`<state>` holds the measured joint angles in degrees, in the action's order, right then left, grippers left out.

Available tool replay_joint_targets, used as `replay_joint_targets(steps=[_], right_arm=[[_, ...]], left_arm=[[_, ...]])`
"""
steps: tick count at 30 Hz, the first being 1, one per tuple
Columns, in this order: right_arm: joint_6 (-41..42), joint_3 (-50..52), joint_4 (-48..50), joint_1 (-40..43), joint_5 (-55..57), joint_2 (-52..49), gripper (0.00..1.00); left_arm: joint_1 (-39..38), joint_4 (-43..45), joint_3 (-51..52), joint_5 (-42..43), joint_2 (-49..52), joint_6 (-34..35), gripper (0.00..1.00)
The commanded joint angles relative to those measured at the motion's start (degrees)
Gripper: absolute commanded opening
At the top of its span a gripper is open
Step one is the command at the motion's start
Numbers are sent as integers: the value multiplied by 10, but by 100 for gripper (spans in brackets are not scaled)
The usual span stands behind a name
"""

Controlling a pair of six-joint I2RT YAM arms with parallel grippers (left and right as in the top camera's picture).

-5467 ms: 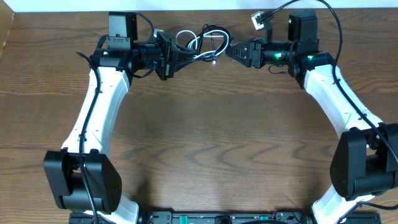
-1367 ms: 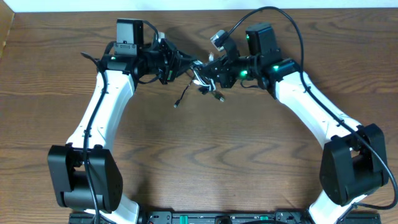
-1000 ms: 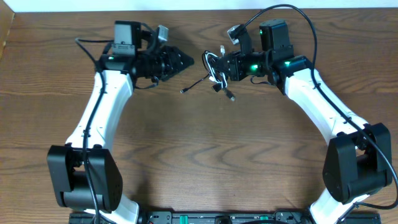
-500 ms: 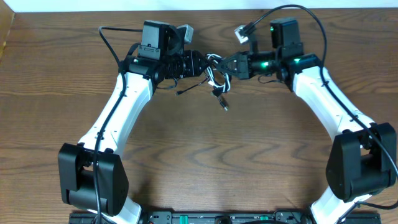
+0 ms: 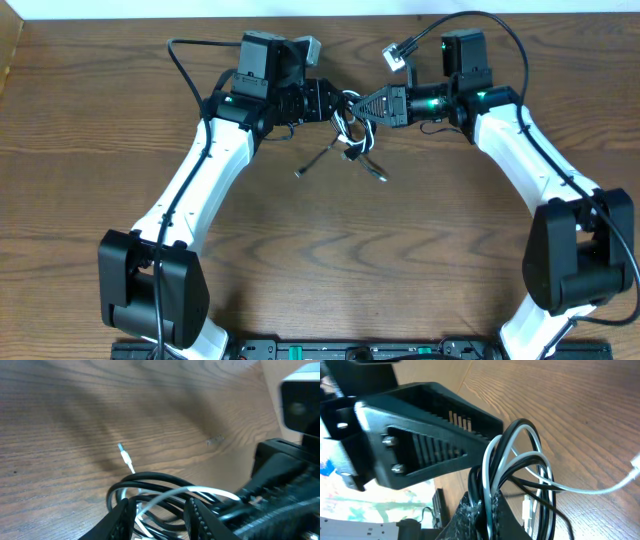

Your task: Untangle cables

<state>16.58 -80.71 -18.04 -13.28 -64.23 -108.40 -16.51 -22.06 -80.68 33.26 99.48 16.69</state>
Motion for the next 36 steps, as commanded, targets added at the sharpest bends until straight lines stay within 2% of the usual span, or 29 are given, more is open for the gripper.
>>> replay_joint_targets(steps=[1,9,18,26,34,36], right_arm=[[12,-6,5,8,-31,-13,1],[17,-6,5,16,-31,-14,1],[23,-6,7,17,-35,-14,1],[28,-6,15,18,-52,-14,1],[37,-6,25,18,-74,-14,1],[38,-6,25,18,-87,-14,1]], left_arm=[[-7,-2,-2,2,-3,0,35],[-7,-40,-2,2,-3,-28,32],[-21,-38,-2,20,-2,-40,32],[-42,-31,-2,-84,-2,-22,31],[-46,-1,-2,-99,6,5,32],[-49,13,-2,-127,14,34,31]])
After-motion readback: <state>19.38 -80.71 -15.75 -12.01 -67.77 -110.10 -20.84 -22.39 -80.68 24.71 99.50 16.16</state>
